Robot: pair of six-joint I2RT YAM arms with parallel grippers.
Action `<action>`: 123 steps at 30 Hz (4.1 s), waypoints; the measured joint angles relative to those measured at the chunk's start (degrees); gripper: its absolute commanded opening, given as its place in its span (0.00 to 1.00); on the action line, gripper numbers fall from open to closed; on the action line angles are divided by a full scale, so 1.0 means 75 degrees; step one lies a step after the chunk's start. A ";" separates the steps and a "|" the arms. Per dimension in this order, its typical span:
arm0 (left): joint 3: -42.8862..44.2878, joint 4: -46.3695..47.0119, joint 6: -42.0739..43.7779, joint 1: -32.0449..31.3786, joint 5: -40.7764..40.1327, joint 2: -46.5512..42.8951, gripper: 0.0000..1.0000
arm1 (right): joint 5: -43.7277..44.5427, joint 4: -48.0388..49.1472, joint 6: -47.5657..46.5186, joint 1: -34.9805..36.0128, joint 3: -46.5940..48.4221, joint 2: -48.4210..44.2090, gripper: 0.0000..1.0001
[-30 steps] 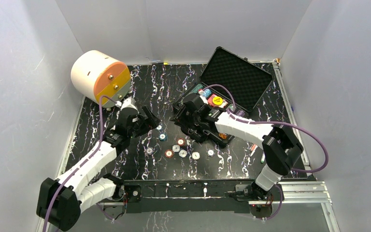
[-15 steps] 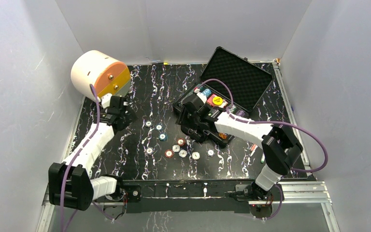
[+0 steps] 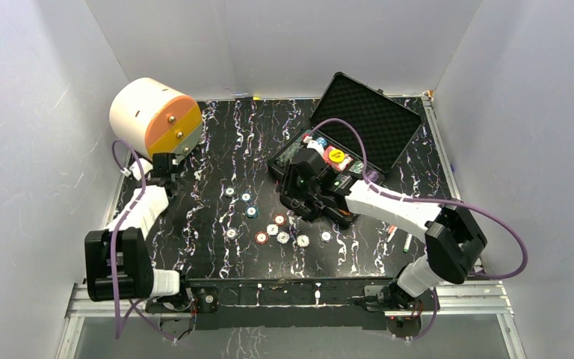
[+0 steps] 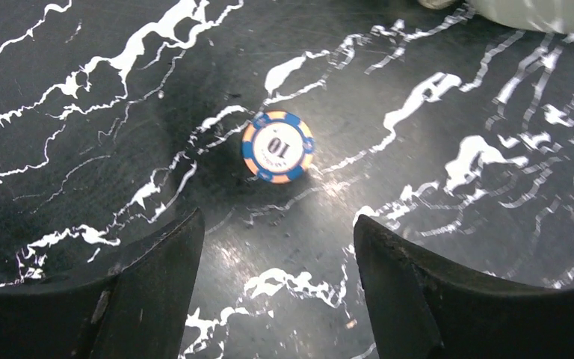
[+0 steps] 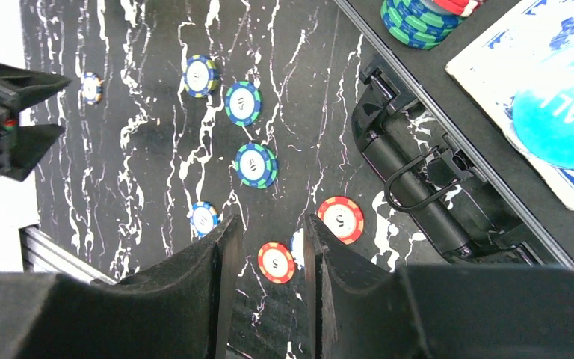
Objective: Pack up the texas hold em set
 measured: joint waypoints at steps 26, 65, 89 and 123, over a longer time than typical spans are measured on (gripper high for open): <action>0.0323 0.1440 0.0385 0.0644 -0.0350 0.2186 0.54 | 0.0388 0.0265 -0.0495 0.0012 -0.0516 -0.0868 0.43; 0.0262 -0.1888 0.0187 -0.1894 0.1547 0.1265 0.62 | 0.1212 0.0233 -0.0510 0.0207 -0.0516 -0.1107 0.40; 0.0621 -0.1652 0.1282 -0.1894 0.1836 0.1682 0.51 | 0.1218 0.0230 -0.0513 0.0207 -0.0516 -0.1105 0.40; 0.0399 -0.1775 0.1078 -0.1903 0.2457 0.1405 0.35 | 0.0326 0.0571 -0.0513 0.0207 -0.0702 -0.0860 0.48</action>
